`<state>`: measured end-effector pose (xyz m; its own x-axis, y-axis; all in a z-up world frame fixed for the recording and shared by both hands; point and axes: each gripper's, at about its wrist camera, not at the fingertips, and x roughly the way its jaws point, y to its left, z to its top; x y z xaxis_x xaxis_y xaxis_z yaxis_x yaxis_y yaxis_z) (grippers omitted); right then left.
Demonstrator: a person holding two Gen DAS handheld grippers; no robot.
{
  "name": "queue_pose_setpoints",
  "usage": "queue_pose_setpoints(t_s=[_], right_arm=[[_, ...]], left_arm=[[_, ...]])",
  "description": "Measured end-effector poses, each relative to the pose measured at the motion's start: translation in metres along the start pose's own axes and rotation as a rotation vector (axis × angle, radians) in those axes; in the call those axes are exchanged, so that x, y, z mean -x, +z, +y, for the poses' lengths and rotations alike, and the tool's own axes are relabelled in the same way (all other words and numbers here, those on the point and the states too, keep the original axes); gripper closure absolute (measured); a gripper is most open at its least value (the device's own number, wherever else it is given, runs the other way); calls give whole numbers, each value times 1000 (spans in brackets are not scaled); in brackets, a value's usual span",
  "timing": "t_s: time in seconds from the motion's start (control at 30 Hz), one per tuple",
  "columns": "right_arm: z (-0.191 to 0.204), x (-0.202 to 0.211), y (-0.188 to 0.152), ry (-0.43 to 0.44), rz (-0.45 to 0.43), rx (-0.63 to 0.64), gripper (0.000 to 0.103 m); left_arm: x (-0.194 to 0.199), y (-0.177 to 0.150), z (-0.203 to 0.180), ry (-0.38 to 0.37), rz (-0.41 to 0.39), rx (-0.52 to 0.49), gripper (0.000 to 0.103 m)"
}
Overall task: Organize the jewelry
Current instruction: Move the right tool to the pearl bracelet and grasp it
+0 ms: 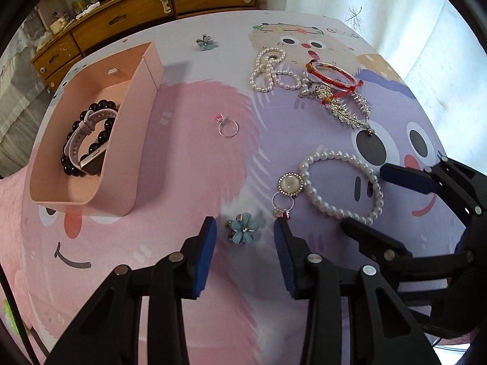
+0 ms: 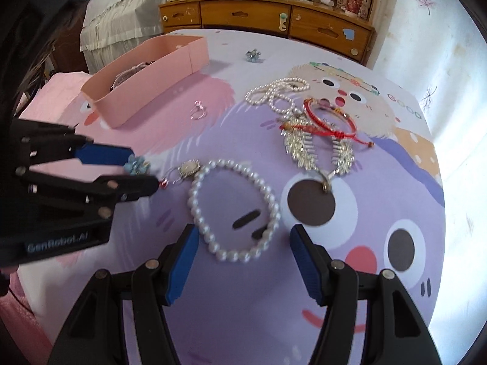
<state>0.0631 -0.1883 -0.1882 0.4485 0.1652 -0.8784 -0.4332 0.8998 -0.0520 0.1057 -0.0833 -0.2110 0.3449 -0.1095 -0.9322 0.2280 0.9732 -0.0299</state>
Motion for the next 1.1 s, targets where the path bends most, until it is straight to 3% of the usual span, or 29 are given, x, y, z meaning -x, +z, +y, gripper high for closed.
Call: queue_pose_setpoints(t_s=[0.07, 0.23, 0.37, 0.87, 1.1], right_arm=[[-1, -1, 2, 3, -11, 3, 40], [-2, -3, 5, 9, -13, 7, 42], [-14, -2, 9, -1, -15, -25, 88], [-24, -1, 9, 57, 24, -137, 90], [-25, 1, 8, 11, 45, -156, 89]], left_arm=[[0, 1, 0, -3, 3, 9, 83], [-1, 3, 3, -20, 10, 47, 84], [-1, 2, 0, 3, 8, 44, 84], [4, -7, 8, -22, 9, 89, 86], [12, -13, 19, -33, -8, 112, 86]])
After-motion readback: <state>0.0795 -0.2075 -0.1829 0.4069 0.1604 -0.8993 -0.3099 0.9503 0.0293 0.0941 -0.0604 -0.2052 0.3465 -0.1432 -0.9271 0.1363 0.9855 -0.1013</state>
